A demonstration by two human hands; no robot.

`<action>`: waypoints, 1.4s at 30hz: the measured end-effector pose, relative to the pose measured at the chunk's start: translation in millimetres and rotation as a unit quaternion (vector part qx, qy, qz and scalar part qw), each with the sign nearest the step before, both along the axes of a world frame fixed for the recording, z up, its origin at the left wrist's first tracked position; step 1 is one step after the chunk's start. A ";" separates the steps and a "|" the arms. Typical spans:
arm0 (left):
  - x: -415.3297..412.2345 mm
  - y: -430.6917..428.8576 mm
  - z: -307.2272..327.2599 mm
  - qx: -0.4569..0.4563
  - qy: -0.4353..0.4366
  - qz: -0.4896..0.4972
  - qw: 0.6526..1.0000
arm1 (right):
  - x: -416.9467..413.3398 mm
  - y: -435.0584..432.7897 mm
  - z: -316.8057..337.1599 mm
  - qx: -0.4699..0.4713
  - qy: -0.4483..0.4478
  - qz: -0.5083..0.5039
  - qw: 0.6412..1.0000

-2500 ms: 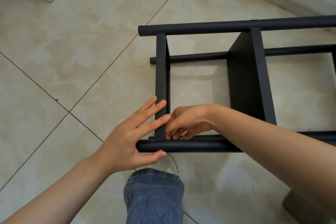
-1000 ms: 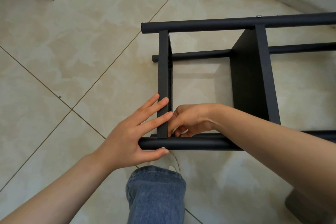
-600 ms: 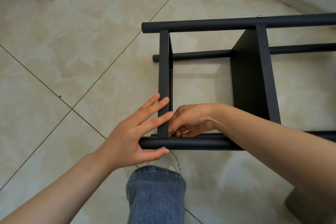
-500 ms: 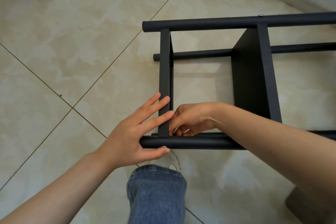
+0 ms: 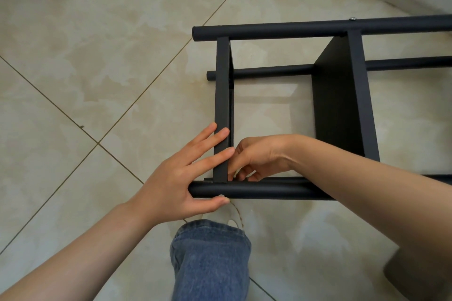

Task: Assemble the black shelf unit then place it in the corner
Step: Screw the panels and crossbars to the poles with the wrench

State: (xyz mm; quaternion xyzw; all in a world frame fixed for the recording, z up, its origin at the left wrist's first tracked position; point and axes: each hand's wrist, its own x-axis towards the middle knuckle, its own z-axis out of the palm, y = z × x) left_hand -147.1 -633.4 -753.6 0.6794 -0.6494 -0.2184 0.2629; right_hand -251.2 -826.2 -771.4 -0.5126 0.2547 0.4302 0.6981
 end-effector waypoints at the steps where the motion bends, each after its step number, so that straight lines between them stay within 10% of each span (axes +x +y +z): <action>1: -0.2 0.2 0.1 -0.001 0.001 0.001 1.000 | 0.2 -0.6 0.2 0.001 -0.002 0.000 1.000; 25: -25.7 7.7 11.2 0.052 0.087 0.110 0.989 | -18.3 -10.4 19.0 0.002 -0.062 0.000 0.998; 29: -42.5 17.0 9.4 0.066 0.185 0.204 0.959 | -27.1 -12.0 32.9 -0.024 -0.093 0.024 0.995; 37: -73.2 17.9 -2.5 0.098 0.470 0.413 0.774 | -49.0 -5.1 52.2 -0.186 -0.159 0.031 0.969; 42: -83.9 4.1 -0.9 0.137 0.445 0.315 0.827 | -64.4 -4.9 66.1 -0.299 -0.176 0.056 0.936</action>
